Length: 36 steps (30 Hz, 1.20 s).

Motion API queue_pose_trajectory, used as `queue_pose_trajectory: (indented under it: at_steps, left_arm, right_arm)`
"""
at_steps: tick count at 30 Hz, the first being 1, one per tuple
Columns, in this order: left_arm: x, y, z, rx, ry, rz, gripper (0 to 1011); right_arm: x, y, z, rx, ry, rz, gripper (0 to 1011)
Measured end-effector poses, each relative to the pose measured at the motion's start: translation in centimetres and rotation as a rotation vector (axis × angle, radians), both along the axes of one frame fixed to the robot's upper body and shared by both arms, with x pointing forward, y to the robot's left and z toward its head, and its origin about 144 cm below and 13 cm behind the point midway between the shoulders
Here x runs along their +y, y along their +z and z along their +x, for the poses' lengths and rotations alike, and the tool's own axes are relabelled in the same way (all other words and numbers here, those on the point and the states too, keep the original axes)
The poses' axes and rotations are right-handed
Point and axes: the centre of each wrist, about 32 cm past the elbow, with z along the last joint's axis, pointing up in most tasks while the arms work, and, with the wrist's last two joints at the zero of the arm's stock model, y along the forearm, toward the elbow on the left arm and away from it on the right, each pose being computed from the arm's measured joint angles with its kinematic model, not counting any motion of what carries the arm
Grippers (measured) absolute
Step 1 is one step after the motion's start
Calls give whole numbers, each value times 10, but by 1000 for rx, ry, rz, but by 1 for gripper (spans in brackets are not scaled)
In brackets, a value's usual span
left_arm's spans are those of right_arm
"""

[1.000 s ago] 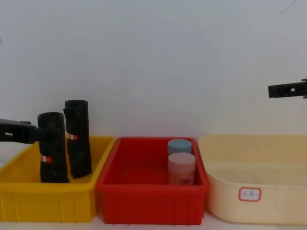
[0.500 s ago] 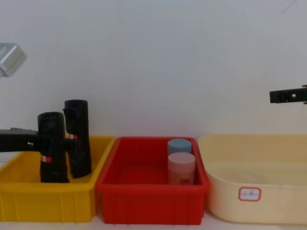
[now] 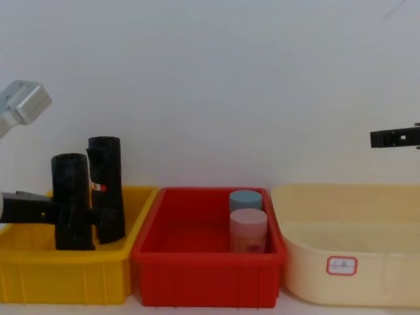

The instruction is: Pick up the garbage bag with the one hand and transfer it to the other hand.

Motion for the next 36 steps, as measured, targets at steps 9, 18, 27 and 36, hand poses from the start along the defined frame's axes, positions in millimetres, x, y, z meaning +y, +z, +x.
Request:
queue_pose_trajectory:
  at_steps: [9, 18, 27, 36]
  left_arm:
    - [-3, -5, 1, 24, 9, 18, 1000]
    - [-5, -8, 0, 34, 14, 24, 1000]
    - [-6, -10, 0, 40, 16, 27, 805]
    - [-6, -11, 0, 43, 18, 29, 545]
  right_arm:
    - [0, -1, 0, 3, -1, 2, 1010]
    - [0, -2, -1, 5, 3, 3, 1010]
    - [2, -3, -3, 11, 9, 2, 1010]
    - [8, -3, -1, 21, 32, -14, 1010]
